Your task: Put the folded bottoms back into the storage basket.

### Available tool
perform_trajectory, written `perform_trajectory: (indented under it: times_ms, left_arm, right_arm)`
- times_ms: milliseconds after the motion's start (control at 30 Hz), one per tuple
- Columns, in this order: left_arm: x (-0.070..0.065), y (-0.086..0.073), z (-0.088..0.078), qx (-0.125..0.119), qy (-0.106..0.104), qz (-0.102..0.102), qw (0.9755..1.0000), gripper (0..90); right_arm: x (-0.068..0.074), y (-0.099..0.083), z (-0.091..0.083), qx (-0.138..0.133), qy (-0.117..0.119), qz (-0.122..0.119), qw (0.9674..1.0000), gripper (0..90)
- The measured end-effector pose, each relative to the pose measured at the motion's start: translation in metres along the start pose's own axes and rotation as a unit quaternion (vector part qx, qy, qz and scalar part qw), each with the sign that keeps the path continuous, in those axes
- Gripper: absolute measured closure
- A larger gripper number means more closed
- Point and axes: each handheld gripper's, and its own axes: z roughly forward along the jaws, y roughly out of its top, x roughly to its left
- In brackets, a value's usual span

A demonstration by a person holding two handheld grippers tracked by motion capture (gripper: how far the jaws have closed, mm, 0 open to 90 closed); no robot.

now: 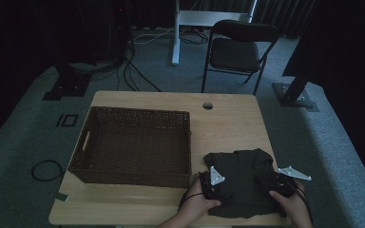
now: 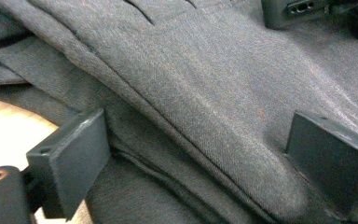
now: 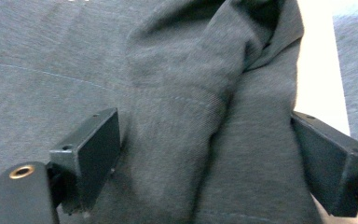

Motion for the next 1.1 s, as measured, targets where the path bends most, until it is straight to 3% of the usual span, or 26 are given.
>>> perform_trajectory:
  times_ms: [100,167,233,267,300,333,367,400,533,567,667,767,800,900,1000,1100]
  left_arm:
    - [-0.001,0.002,0.003,0.007,-0.002,-0.003,1.0,4.9]
    - [0.0,0.003,0.005,0.011,-0.007,0.0,0.9999,9.3]
    - [0.001,0.004,0.005,0.007,-0.012,0.011,0.9998,17.8]
    - [0.001,0.004,0.005,0.007,-0.012,0.011,0.9998,26.8]
    - [-0.001,0.004,0.005,0.0,-0.008,0.026,0.9996,36.8]
    - [-0.003,0.005,0.005,-0.001,-0.004,0.036,0.9993,41.3]
    - [-0.003,0.005,0.005,-0.001,-0.004,0.036,0.9993,47.5]
    - [-0.006,0.006,0.005,-0.004,0.0,0.056,0.9984,53.9]
    - [-0.009,0.012,0.003,0.002,0.004,0.061,0.9981,66.8]
    - [-0.009,0.015,0.002,0.008,0.003,0.058,0.9983,68.7]
    - [-0.008,0.017,0.001,0.01,0.0,0.054,0.9985,71.0]
    - [-0.007,0.021,-0.002,0.008,-0.008,0.04,0.9991,72.5]
    - [-0.006,0.025,-0.004,0.002,-0.018,0.028,0.9995,72.6]
    - [-0.005,0.031,-0.008,0.001,-0.025,0.026,0.9994,72.9]
    - [-0.006,0.038,-0.015,0.0,-0.025,0.04,0.9989,72.9]
    - [-0.006,0.043,-0.019,-0.006,-0.023,0.04,0.9989,72.9]
  right_arm:
    - [0.0,-0.001,0.001,0.0,0.006,0.009,0.9999,18.7]
    - [0.0,-0.002,0.0,-0.005,0.022,0.01,0.9997,30.1]
    - [0.0,-0.003,-0.002,-0.006,0.03,0.013,0.9995,38.6]
    - [0.001,-0.003,-0.002,-0.006,0.034,0.015,0.9993,46.0]
    - [0.003,-0.003,-0.003,-0.005,0.041,0.022,0.9989,52.9]
    - [0.005,-0.003,-0.003,-0.005,0.043,0.021,0.9988,57.4]
    - [0.006,-0.002,-0.004,-0.003,0.041,0.022,0.9989,59.2]
    - [0.007,-0.001,-0.005,-0.001,0.037,0.026,0.999,60.5]
    - [0.011,0.001,-0.006,0.0,0.029,0.013,0.9995,63.3]
    - [0.014,0.002,-0.008,-0.002,0.021,0.003,0.9998,64.4]
    - [0.015,0.004,-0.01,-0.003,0.02,0.006,0.9998,65.4]
    - [0.016,0.006,-0.013,-0.002,0.02,0.013,0.9997,66.1]
    - [0.016,0.007,-0.014,-0.005,0.021,0.018,0.9996,66.8]
    - [0.017,0.011,-0.021,-0.014,0.026,0.029,0.9992,67.1]
    - [0.018,0.015,-0.026,-0.023,0.031,0.027,0.9989,67.1]
    - [0.019,0.019,-0.03,-0.028,0.034,0.028,0.9986,67.1]
